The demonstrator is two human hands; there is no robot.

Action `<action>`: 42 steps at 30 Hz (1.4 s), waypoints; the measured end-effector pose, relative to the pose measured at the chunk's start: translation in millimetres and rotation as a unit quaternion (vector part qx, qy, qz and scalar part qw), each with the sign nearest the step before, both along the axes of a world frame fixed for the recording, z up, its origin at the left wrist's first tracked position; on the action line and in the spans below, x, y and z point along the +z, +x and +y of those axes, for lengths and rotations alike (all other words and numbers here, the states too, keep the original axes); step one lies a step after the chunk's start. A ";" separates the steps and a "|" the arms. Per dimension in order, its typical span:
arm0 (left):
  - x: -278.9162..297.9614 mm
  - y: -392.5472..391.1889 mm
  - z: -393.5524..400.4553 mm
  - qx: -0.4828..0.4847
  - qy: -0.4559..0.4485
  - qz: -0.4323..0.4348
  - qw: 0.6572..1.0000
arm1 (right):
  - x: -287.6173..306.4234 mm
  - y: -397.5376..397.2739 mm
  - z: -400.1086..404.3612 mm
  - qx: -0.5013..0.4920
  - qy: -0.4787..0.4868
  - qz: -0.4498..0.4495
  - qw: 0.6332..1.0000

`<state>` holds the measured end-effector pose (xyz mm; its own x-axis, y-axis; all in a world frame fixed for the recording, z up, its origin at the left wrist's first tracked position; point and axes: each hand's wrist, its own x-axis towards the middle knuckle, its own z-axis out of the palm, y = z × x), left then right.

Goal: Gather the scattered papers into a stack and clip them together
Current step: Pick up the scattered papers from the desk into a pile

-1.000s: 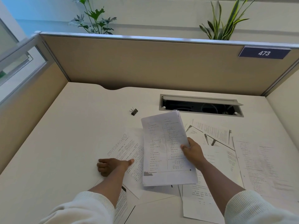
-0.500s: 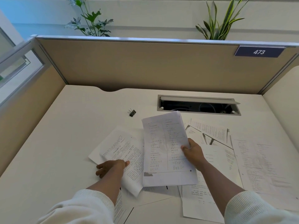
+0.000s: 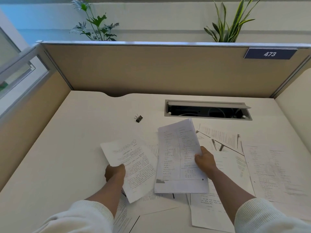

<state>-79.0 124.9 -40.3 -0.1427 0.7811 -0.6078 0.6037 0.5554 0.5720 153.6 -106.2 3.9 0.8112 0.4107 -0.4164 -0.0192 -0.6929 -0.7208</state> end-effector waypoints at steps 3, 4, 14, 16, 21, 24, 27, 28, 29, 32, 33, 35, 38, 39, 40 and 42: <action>13.7 -0.4 8.5 -0.011 0.059 -0.055 0.997 | -0.9 -0.5 0.1 -0.006 -0.009 0.013 1.000; 15.9 -0.5 12.5 -0.011 0.080 -0.082 0.993 | -1.4 -0.8 -0.4 -0.008 -0.011 0.016 1.000; 44.4 6.9 49.1 -0.061 0.070 -0.300 0.949 | 1.1 -3.6 1.0 -0.007 -0.008 0.024 1.000; 47.7 8.2 49.9 -0.079 0.042 -0.325 0.942 | 2.9 -4.9 2.5 -0.003 -0.002 0.029 1.000; 55.3 14.6 48.1 -0.119 -0.033 -0.355 0.927 | 5.8 -6.1 3.8 0.008 0.008 0.028 1.000; 55.2 19.6 44.1 -0.171 -0.063 -0.342 0.922 | 8.4 -5.9 4.6 0.000 0.031 0.061 0.998; 50.2 28.2 38.9 -0.244 -0.065 -0.311 0.916 | 12.3 -7.4 8.0 -0.013 0.087 0.132 0.987; 47.9 31.1 36.9 -0.259 -0.059 -0.302 0.916 | 14.3 -8.2 9.8 -0.015 0.099 0.150 0.984; 46.6 34.1 34.3 -0.262 -0.053 -0.293 0.918 | 16.4 -9.1 11.9 -0.016 0.111 0.167 0.980; 44.5 43.2 25.2 -0.249 -0.038 -0.283 0.925 | 19.1 -10.8 17.2 -0.014 0.131 0.209 0.969; 44.0 45.9 22.4 -0.248 -0.039 -0.287 0.924 | 19.0 -11.3 18.5 -0.013 0.140 0.224 0.964; 43.8 50.0 18.6 -0.248 -0.042 -0.294 0.922 | 18.7 -12.3 19.4 -0.005 0.152 0.244 0.958; 46.7 54.2 15.3 -0.246 -0.046 -0.306 0.918 | 16.6 -11.9 19.7 0.005 0.155 0.252 0.955; 48.0 55.2 14.4 -0.249 -0.047 -0.308 0.917 | 16.2 -11.5 19.7 0.006 0.158 0.255 0.954; 48.3 55.9 14.1 -0.251 -0.048 -0.309 0.916 | 15.4 -10.9 19.6 0.006 0.159 0.259 0.953; 47.8 56.6 14.3 -0.249 -0.051 -0.309 0.916 | 15.2 -10.7 19.5 0.006 0.159 0.263 0.952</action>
<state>-22.4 139.2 7.6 0.6121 0.5912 -0.5251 0.3741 0.3685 0.8510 142.9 -86.7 19.1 0.5190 0.5919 -0.6167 -0.4282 -0.4443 -0.7869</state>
